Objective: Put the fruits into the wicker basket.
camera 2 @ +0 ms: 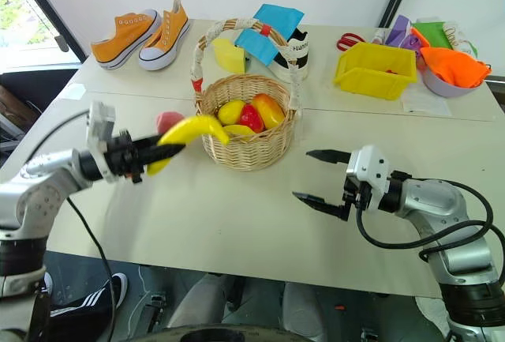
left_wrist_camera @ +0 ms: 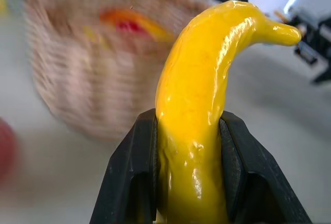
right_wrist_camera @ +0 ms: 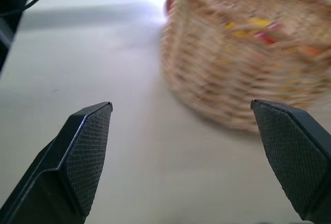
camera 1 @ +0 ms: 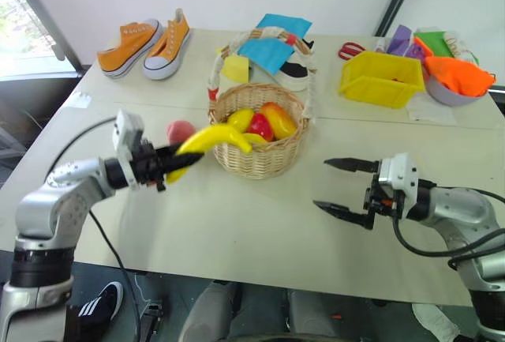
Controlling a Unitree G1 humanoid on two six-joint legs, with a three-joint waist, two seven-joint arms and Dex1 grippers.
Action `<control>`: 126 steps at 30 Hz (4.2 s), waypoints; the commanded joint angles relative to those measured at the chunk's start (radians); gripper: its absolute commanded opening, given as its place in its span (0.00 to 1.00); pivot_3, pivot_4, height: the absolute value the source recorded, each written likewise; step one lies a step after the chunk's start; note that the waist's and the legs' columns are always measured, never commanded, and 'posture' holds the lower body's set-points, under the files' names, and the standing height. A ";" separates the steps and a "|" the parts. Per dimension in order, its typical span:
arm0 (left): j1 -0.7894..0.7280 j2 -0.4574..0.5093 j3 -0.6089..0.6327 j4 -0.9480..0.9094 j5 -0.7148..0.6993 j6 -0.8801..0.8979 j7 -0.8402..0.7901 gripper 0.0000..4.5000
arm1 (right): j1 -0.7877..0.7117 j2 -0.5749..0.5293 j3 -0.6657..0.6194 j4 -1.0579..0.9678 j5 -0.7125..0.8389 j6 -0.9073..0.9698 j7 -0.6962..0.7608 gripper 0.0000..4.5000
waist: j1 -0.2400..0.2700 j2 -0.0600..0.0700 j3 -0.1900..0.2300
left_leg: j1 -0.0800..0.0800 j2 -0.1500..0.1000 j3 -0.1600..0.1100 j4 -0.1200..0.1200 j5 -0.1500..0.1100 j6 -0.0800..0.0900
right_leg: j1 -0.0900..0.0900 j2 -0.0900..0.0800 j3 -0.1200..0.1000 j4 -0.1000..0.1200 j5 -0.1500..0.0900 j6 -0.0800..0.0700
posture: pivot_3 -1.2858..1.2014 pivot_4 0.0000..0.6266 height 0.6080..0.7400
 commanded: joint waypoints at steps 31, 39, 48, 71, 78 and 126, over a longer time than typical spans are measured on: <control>-0.273 -0.258 -0.182 -0.074 0.154 0.030 0.331 0.99 | -0.080 0.077 0.011 0.017 -0.032 -0.040 -0.100 1.00 | -0.001 -0.001 0.000 | 0.000 0.000 0.000 0.002 0.001 -0.001 | 0.003 0.001 0.000 0.005 0.000 0.001 | 0.52 0.24 1.00; -0.141 -0.142 0.018 -0.272 -0.130 0.124 0.229 0.99 | -0.107 0.080 0.020 0.041 -0.028 -0.048 -0.089 1.00 | -0.004 0.000 0.000 | 0.000 0.000 -0.001 0.002 0.001 -0.001 | 0.000 0.001 0.000 0.005 0.000 0.000 | 0.52 0.24 1.00; 0.077 0.013 0.333 -0.090 -0.115 0.010 0.221 0.99 | -0.047 0.078 0.025 -0.034 0.004 -0.019 -0.081 1.00 | 0.007 0.000 0.000 | 0.001 0.000 0.000 0.001 0.001 -0.001 | -0.001 0.001 0.001 0.005 0.000 0.000 | 0.52 0.24 1.00; -0.052 -0.178 0.016 0.354 0.322 -0.332 0.342 0.99 | 0.035 0.155 0.113 -0.182 -0.059 -0.033 -0.202 1.00 | -0.001 -0.002 -0.001 | 0.001 0.000 0.000 0.000 0.001 -0.001 | -0.002 0.001 0.001 0.005 0.000 0.000 | 0.52 0.24 1.00; -0.153 -0.187 -0.051 0.497 0.407 -0.325 0.363 0.99 | 0.026 0.158 0.119 -0.173 -0.072 -0.039 -0.207 1.00 | -0.001 -0.002 -0.001 | 0.001 -0.001 0.000 0.001 0.001 -0.001 | -0.002 0.001 0.001 0.005 0.000 0.000 | 0.52 0.24 1.00; -0.286 -0.334 -0.160 0.061 0.177 -0.099 0.439 0.99 | -0.061 0.185 0.063 -0.049 -0.120 -0.125 -0.286 1.00 | -0.002 -0.004 -0.002 | 0.000 0.000 0.002 0.001 0.003 -0.003 | -0.003 0.002 0.004 0.013 0.000 0.000 | 0.52 0.24 1.00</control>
